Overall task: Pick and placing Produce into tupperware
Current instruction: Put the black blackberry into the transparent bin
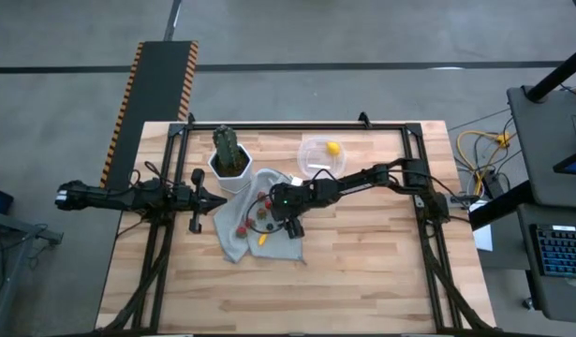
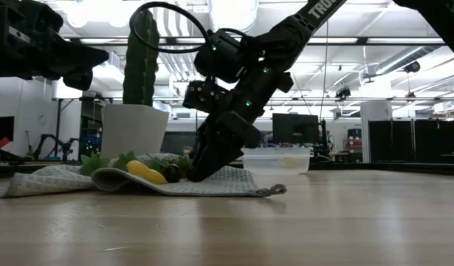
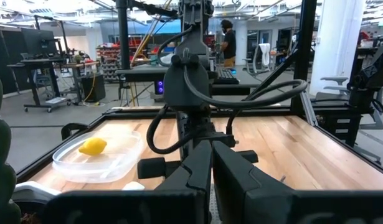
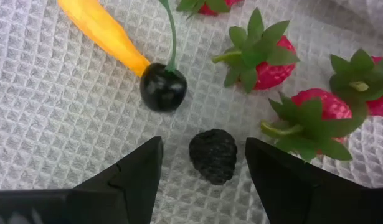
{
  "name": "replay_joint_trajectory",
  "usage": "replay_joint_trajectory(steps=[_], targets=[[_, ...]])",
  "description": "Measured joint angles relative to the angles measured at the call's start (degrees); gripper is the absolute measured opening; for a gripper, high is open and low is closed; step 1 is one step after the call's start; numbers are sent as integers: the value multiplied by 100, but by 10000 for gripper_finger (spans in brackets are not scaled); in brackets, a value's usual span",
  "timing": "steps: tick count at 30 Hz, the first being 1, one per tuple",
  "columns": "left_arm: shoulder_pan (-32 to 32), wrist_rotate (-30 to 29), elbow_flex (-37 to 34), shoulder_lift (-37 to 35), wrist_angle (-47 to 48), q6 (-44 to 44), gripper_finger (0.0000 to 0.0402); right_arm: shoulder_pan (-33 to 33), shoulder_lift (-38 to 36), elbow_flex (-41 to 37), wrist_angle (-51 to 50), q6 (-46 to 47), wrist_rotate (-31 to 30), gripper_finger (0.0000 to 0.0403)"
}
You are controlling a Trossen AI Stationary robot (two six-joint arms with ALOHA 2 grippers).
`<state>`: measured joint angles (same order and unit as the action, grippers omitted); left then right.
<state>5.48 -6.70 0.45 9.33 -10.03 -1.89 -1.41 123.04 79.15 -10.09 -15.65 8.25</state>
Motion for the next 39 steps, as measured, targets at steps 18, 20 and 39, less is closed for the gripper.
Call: replay_joint_trajectory(steps=[18,20,39], targets=[[0,0,2,2,1,0,0,0,-91,-11,-42,-43,-39,201],[0,0,2,2,1,0,0,0,-95,-11,-39,-43,-39,194],[0,0,2,2,1,0,0,-2,-110,-11,-37,65,-83,90]])
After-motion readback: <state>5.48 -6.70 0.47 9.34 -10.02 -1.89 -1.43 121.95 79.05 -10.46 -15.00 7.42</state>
